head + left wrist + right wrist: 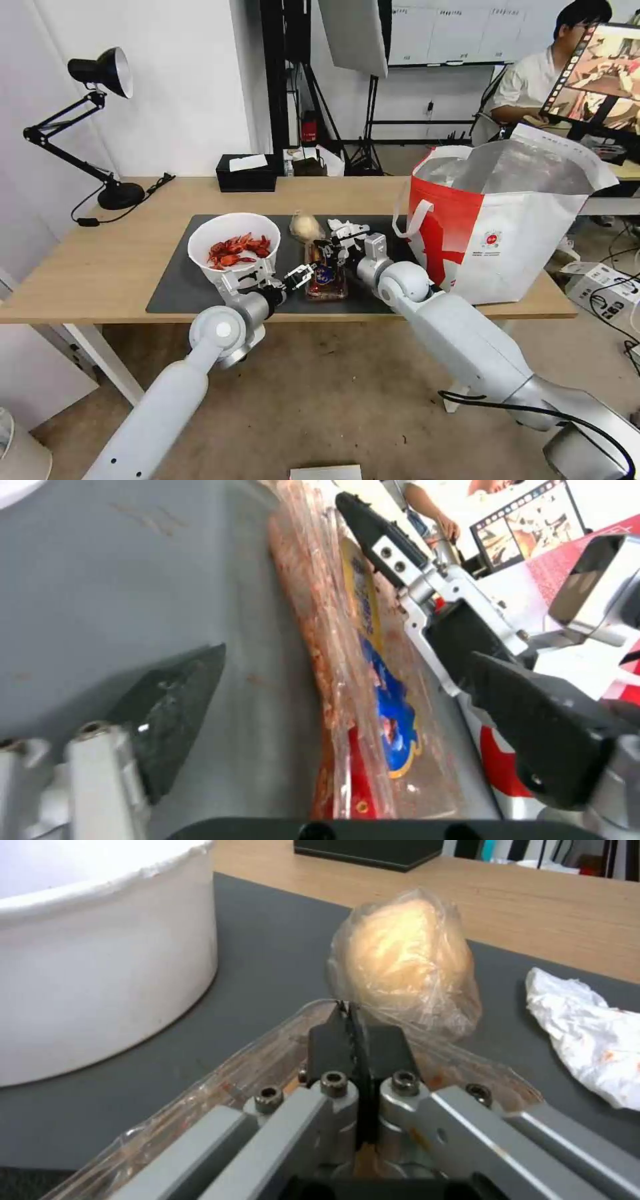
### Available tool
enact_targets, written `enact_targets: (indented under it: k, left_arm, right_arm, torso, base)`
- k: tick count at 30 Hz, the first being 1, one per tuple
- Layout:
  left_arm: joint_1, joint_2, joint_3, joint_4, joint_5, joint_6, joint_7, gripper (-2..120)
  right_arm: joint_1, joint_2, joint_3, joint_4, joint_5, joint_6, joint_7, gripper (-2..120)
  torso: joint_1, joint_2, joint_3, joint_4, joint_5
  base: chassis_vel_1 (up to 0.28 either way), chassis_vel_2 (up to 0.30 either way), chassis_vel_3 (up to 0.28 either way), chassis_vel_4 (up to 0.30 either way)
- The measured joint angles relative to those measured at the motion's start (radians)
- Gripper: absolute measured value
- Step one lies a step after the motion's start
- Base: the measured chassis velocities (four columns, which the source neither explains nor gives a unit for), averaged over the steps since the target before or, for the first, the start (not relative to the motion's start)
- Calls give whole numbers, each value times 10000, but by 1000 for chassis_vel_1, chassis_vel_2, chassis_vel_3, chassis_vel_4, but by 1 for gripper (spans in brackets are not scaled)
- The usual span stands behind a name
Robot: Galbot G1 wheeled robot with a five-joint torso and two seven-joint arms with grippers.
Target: Pick up the trash from the table and place it into the takeout bag.
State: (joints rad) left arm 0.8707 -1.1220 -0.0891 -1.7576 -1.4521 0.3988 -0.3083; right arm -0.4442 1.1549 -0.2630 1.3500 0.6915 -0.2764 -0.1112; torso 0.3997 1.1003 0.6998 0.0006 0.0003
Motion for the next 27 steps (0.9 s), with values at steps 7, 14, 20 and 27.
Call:
enact_targets:
  k: [7, 14, 20, 27]
  left_arm:
    - [-6, 11, 127, 45, 62, 124, -5, 65]
    - [5, 32, 182, 46, 75, 183, -20, 41]
    - [9, 42, 196, 17, 80, 200, -22, 23]
    - [9, 63, 148, -23, 153, 165, -19, 0]
  right_arm:
    - [-1, 16, 5, 1, -1, 7, 30, 0]
    - [-3, 26, 8, 4, -5, 11, 42, 0]
    - [-5, 41, 8, 5, -15, 13, 53, 0]
    - [20, 84, -5, -13, -27, 15, 59, 0]
  torso:
    - [3, -4, 3, -9, -6]
    - [4, -5, 5, -10, -9]
    - [4, -4, 5, -11, -6]
    - [4, -4, 3, -7, -5]
  base:
    - [0, 0, 0, 0]
    - [0, 0, 0, 0]
    - [0, 0, 0, 0]
    - [0, 0, 0, 0]
